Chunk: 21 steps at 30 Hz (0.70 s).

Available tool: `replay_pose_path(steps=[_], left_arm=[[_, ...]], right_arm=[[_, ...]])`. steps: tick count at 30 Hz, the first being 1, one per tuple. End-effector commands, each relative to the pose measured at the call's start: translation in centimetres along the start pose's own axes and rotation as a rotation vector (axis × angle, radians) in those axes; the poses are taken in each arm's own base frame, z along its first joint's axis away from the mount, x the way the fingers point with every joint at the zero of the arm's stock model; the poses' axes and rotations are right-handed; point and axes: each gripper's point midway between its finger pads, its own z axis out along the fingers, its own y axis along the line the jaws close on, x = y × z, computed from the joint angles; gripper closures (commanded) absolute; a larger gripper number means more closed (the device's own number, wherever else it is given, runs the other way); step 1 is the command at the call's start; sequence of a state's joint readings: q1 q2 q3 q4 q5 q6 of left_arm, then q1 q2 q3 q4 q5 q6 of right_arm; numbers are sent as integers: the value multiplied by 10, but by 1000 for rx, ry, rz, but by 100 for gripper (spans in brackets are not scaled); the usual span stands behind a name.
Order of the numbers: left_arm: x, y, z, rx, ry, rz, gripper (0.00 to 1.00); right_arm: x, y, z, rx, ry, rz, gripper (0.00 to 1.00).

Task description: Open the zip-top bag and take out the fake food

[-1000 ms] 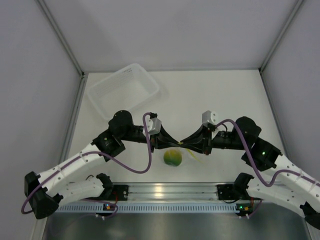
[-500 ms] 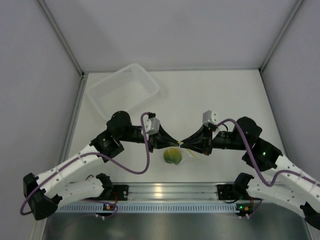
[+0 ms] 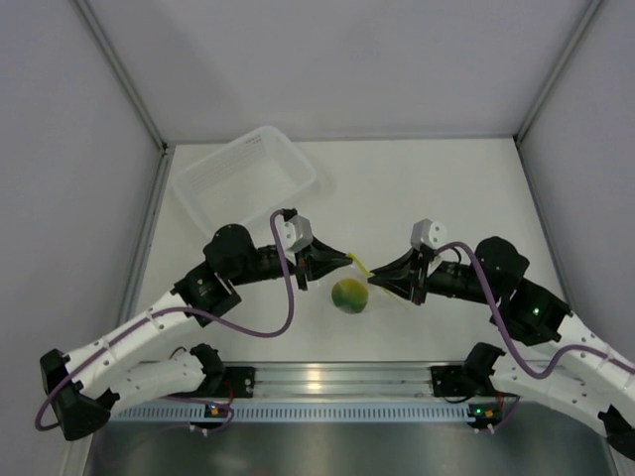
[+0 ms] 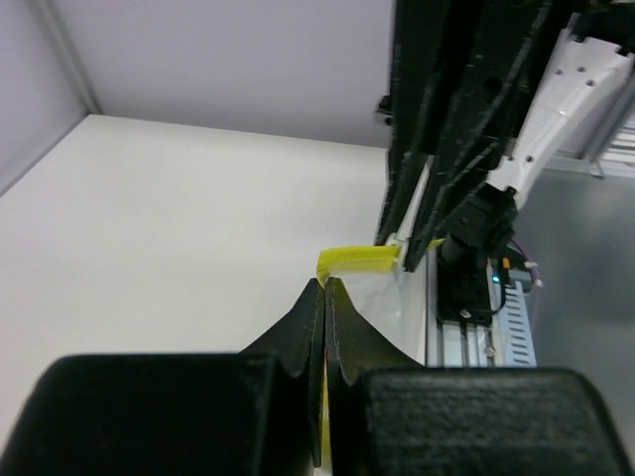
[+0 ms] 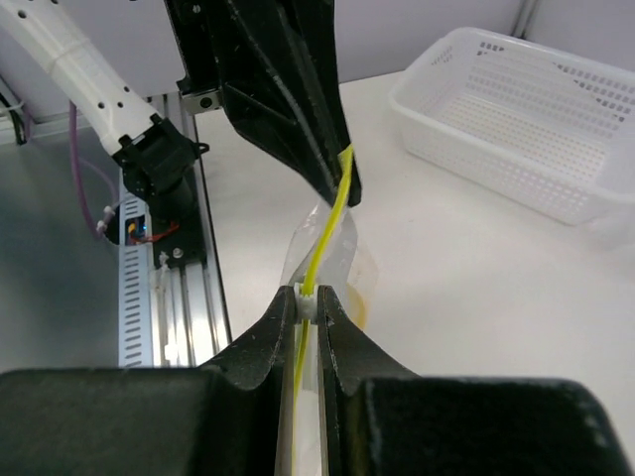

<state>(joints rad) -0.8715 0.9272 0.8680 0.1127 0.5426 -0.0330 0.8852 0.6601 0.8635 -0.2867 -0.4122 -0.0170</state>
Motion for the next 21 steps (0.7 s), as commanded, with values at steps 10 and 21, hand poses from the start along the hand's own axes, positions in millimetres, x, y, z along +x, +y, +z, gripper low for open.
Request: replay_pose_path(steps=[10, 21], left_arm=[[-31, 104, -32, -624, -137, -24, 100], [-40, 75, -25, -459, -177, -3, 100]], right_arm=[[7, -2, -29, 70, 54, -11, 100], [7, -7, -22, 82, 66, 1, 74]])
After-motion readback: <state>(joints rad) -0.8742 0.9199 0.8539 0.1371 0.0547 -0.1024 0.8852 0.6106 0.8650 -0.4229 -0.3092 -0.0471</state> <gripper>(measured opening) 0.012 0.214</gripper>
